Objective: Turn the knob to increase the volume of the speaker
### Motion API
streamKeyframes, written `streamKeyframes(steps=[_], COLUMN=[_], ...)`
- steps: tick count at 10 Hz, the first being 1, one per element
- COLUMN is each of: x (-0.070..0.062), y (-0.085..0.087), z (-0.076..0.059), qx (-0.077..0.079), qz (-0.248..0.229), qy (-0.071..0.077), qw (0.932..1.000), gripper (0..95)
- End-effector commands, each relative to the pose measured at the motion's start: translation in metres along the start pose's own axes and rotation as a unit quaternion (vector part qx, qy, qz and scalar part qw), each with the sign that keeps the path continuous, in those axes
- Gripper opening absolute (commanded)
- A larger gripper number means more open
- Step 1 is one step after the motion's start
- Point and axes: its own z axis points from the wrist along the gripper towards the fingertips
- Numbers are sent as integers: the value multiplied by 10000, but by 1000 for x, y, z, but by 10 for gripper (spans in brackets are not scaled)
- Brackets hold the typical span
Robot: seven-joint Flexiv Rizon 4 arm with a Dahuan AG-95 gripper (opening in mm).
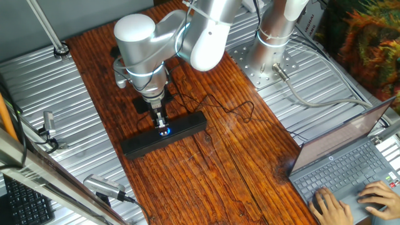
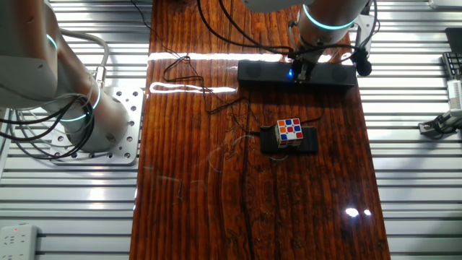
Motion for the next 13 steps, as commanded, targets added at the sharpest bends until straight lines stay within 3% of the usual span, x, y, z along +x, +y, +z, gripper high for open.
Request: streamKeyframes(steps=[1,3,4,6,8,10,12,13], x=[0,0,0,0,-1,-1,-1,-1], y=[0,0,1,2,5,7,7,7], z=[0,0,-1,-3,-6,-8,-9,-9], qx=[0,55,212,276,311,271,249,289], qz=[-37,-241,-482,-949,-1637,-2496,-3350,-4007], qy=[-1,-8,-12,3,37,60,109,179], qw=[10000,9997,9986,9951,9860,9680,9418,9156], gripper=[380,380,380,380,380,380,380,380])
